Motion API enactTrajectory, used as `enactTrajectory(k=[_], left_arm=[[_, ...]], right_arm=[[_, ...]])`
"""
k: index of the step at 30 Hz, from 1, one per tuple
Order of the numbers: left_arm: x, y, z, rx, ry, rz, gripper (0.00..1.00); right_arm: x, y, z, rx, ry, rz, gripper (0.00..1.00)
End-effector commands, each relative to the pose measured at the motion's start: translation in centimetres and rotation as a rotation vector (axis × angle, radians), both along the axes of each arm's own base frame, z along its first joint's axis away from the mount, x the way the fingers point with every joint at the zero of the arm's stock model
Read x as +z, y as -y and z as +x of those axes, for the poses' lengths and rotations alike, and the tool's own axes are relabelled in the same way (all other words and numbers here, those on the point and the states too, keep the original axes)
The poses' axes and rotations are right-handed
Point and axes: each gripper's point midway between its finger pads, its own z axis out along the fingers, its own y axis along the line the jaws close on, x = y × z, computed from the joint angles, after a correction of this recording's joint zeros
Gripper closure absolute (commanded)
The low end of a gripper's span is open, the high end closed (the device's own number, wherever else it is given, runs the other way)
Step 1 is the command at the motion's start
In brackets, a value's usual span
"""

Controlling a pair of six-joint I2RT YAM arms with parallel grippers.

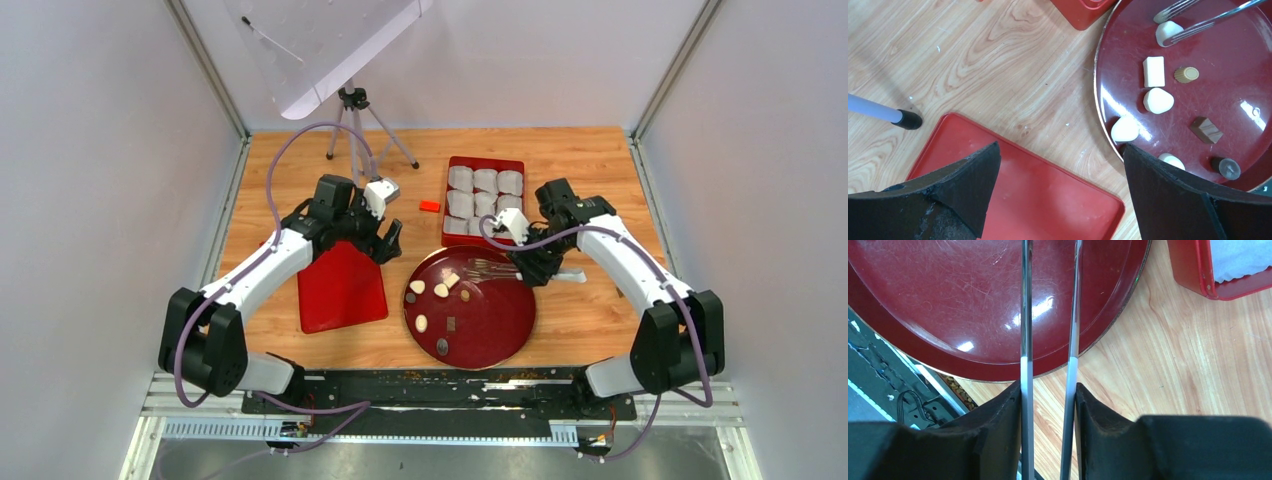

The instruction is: Pack the chocolate

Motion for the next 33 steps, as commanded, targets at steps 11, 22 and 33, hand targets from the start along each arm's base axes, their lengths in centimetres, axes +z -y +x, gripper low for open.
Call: enactTrajectory(k=[11, 22, 33], left_arm=[[1.7, 0.7, 1.9, -0.002, 0.064, -0.02, 0.0], [0.1, 0.7, 1.9, 0.048, -0.01, -0.025, 0.0], [1.5, 1.7, -0.7, -0.093, 0.004, -0.087, 0.0]], right_arm=[[5.5, -0.5, 1.8, 0.025, 0.13, 0.012, 0.87], [11.3, -2.7, 9.1, -0.107, 0.244, 0.188, 0.9], [9.5, -2.8, 21.2, -0.229, 0.359, 0.095, 0.9]])
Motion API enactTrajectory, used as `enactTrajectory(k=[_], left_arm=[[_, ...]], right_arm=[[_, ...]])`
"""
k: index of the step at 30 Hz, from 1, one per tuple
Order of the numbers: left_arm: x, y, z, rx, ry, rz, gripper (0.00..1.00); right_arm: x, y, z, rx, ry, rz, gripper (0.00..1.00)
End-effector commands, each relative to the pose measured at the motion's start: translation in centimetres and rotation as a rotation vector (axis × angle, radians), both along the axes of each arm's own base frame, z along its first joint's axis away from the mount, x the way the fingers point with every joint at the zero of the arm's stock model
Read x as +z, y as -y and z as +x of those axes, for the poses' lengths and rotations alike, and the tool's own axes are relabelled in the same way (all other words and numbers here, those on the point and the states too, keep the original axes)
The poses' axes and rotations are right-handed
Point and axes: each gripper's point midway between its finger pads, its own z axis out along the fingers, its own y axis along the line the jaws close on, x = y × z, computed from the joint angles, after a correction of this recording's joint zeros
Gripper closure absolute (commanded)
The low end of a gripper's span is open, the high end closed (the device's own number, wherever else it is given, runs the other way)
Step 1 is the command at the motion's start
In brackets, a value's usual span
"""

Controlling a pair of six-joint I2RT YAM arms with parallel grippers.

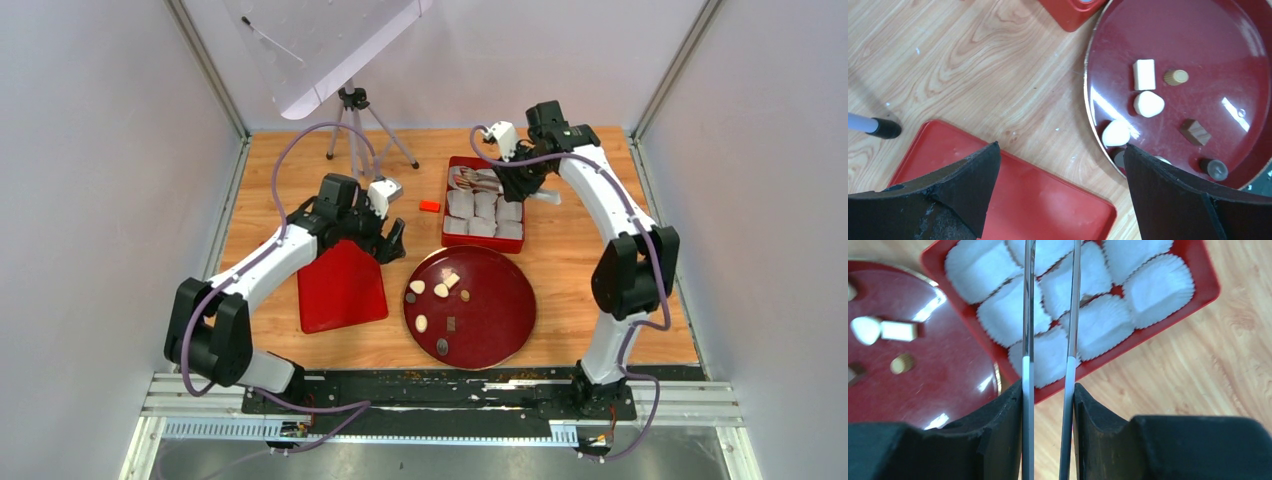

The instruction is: Pack the chocolate

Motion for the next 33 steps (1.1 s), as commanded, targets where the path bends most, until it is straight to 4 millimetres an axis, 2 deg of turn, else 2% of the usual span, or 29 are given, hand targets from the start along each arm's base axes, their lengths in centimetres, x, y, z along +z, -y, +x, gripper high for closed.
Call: enactTrajectory(k=[1, 6, 8, 13, 18, 22, 24, 29, 33], left_arm=[[2.6, 1.0, -1.2, -0.093, 0.056, -0.075, 0.0], [2.8, 0.9, -1.5, -0.096, 0.062, -0.075, 0.0], [2.8, 0.9, -1.8, -0.107, 0.065, -0.078, 0.01], [2.9, 0.8, -2.0, -0.115, 0.071, -0.076, 0.01], [3.0, 0.9, -2.1, -0.121, 0.07, -0.081, 0.01], [3.0, 1.1, -2.2, -0.127, 0.064, -0.086, 0.01], [3.0, 1.1, -2.2, -0.131, 0.061, -0.09, 0.01], [3.0, 1.2, -2.2, -0.131, 0.06, -0.094, 0.01], [3.1, 1.2, -2.1, -0.13, 0.063, -0.093, 0.01]], right_arm=[[2.0, 0.1, 5.1, -0.071, 0.13, -0.005, 0.9], [-0.3, 0.1, 7.0, -0.086, 0.11, -0.026, 0.88], [-1.3, 0.2, 7.6, -0.095, 0.101, -0.034, 0.85], [-2.4, -0.4, 8.5, -0.096, 0.084, -0.019, 0.81], [-2.5, -0.2, 9.7, -0.113, 0.103, -0.031, 0.8], [-3.0, -0.3, 9.8, -0.124, 0.093, -0.031, 0.64], [-2.9, -0.4, 9.8, -0.129, 0.089, -0.018, 0.6], [-1.6, -1.0, 9.5, -0.119, 0.098, 0.013, 0.56], [-0.5, -0.7, 8.7, -0.113, 0.108, 0.009, 0.63]])
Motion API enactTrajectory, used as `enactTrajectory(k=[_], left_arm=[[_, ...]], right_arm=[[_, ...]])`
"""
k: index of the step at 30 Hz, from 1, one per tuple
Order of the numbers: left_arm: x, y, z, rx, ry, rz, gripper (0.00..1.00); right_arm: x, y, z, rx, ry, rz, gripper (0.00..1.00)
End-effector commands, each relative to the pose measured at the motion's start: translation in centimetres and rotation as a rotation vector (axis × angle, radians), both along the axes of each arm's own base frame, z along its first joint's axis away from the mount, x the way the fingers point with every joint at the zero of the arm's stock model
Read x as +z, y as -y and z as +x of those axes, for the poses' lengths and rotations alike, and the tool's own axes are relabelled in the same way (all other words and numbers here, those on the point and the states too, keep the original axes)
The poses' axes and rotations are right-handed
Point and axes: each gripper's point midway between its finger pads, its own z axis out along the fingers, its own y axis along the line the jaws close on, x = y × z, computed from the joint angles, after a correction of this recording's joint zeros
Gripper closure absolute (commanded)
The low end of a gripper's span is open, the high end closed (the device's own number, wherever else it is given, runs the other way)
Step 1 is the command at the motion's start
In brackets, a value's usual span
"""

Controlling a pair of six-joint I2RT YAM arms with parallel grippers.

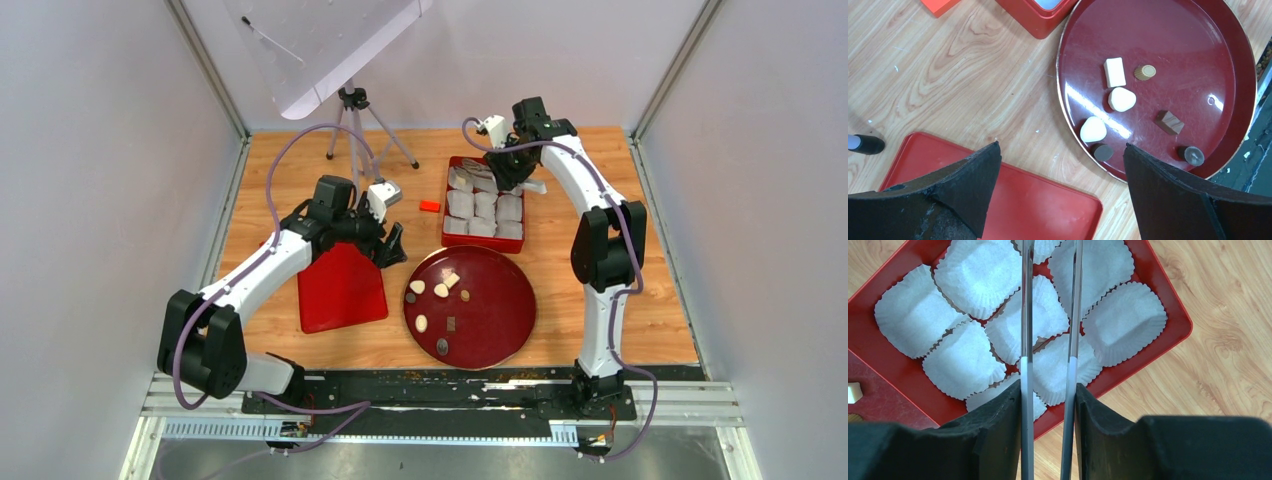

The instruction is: Pack the chocolate

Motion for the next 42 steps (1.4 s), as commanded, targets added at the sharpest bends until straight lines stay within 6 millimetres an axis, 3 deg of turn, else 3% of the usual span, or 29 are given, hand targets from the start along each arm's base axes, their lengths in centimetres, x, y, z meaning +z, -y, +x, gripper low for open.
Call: enactTrajectory(k=[1, 7, 11, 16, 21, 26, 33, 42], left_arm=[[1.1, 0.2, 0.0, -0.023, 0.043, -0.016, 0.01], [0.0, -0.8, 1.2, 0.089, 0.03, 0.021, 0.0], [-0.6, -1.6, 2.0, 0.158, 0.019, 0.05, 0.0], [-0.9, -1.2, 1.9, 0.128, 0.005, 0.045, 0.0], [-1.0, -0.9, 1.6, 0.106, 0.001, 0.037, 0.0], [-1.1, -1.0, 1.2, 0.096, 0.006, 0.04, 0.0], [-0.8, -1.4, 0.5, 0.088, 0.027, 0.043, 0.0], [-0.5, -2.8, 0.5, 0.131, 0.049, 0.046, 0.0]], right_arm=[[5.3, -0.1, 0.4, 0.001, 0.121, 0.043, 0.63], [9.8, 0.8, -4.9, 0.029, 0.174, 0.066, 0.64], [10.7, 1.1, -10.2, 0.097, 0.163, 0.086, 0.64], [7.6, 1.4, -18.2, 0.341, 0.157, 0.063, 0.64], [6.1, 1.3, -22.4, 0.522, 0.189, 0.021, 0.64], [5.3, 0.1, -23.3, 0.665, 0.193, -0.03, 0.64], [4.0, -1.2, -21.3, 0.784, 0.185, -0.095, 0.56], [3.2, -1.3, -20.6, 0.968, 0.111, -0.15, 0.53]])
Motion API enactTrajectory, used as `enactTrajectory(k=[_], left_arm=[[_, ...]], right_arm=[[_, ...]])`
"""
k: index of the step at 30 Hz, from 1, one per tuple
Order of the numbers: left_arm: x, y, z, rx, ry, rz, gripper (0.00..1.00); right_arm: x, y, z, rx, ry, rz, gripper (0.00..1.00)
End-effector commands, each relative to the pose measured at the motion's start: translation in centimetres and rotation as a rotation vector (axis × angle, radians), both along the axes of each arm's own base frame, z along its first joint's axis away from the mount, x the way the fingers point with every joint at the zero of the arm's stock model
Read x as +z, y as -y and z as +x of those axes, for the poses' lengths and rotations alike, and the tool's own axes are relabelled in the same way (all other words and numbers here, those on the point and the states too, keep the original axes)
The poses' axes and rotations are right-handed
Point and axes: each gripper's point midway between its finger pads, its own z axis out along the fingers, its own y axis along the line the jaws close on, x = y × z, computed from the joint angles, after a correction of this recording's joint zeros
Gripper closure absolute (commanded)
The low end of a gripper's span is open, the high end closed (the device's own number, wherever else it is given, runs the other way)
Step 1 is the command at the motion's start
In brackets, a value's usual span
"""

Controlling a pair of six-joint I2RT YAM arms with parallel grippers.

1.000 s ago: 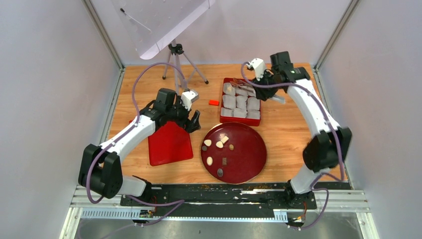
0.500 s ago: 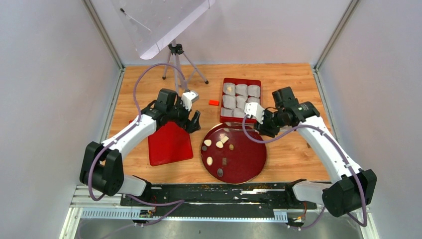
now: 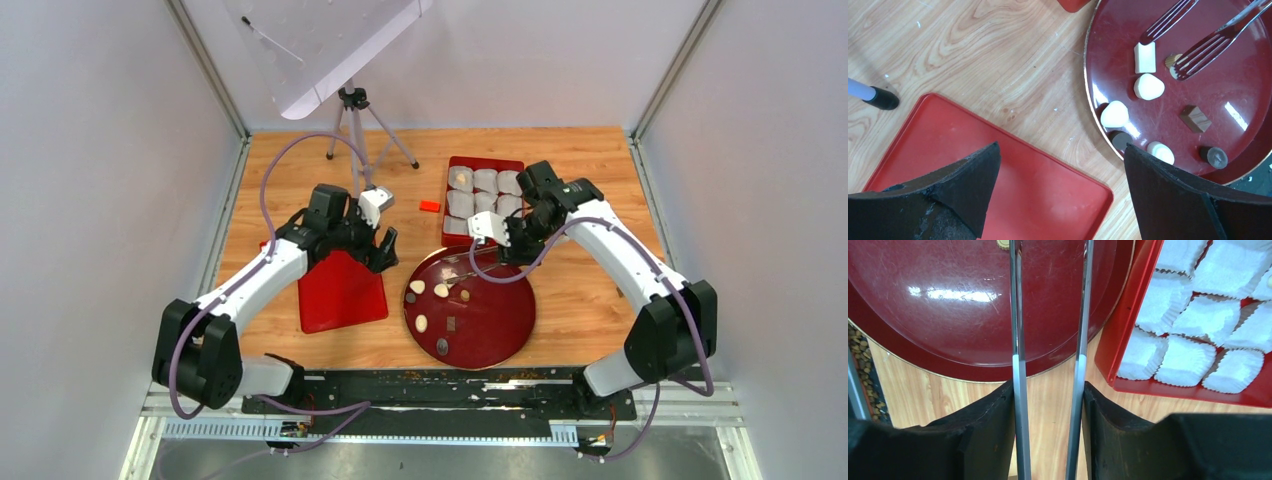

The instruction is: Pack the chocolate

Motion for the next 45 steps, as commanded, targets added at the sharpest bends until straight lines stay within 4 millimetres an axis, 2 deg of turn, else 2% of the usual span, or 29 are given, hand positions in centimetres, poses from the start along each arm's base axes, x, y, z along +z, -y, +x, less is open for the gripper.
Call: enactTrajectory(k=[1, 7, 15, 19, 23, 26, 32, 34, 39, 45], left_arm=[[1.4, -0.5, 0.6, 0.011, 0.066, -0.019, 0.0], [1.7, -0.7, 0.8, 0.025, 0.072, -0.044, 0.0], [1.7, -1.0, 1.1, 0.04, 0.066, -0.058, 0.0], [1.8, -1.0, 1.3, 0.043, 0.063, -0.06, 0.0], [1.7, -0.9, 1.4, 0.043, 0.059, -0.07, 0.0], [1.7, -0.9, 1.5, 0.044, 0.055, -0.07, 0.0], [0.9, -0.6, 1.2, 0.029, 0.022, -0.069, 0.0], [0.7, -0.3, 1.1, 0.011, 0.01, -0.08, 0.0], [1.5, 1.3, 0.4, -0.102, -0.003, -0.145, 0.0], [2.0, 1.2, 0.6, -0.088, 0.016, -0.145, 0.0]], right_arm=[[1.6, -0.5, 0.4, 0.144, 0.053, -0.004, 0.53], [0.2, 0.1, 1.4, 0.213, 0.056, -0.072, 0.52], [-1.0, -1.7, 3.5, 0.234, 0.05, -0.078, 0.53], [-1.8, -1.8, 3.1, 0.246, 0.015, -0.099, 0.58], [-1.9, -1.0, 2.5, 0.242, -0.008, -0.133, 0.7], [-1.0, -0.1, 2.2, 0.211, -0.01, -0.162, 0.79], [4.2, -0.4, 1.5, 0.103, 0.025, -0.044, 0.82], [5.3, -0.6, 1.7, 0.038, 0.019, -0.003, 0.83], [5.4, 0.1, 4.3, -0.174, -0.041, 0.076, 0.83], [5.6, 2.2, 11.1, -0.415, 0.005, 0.147, 0.86]])
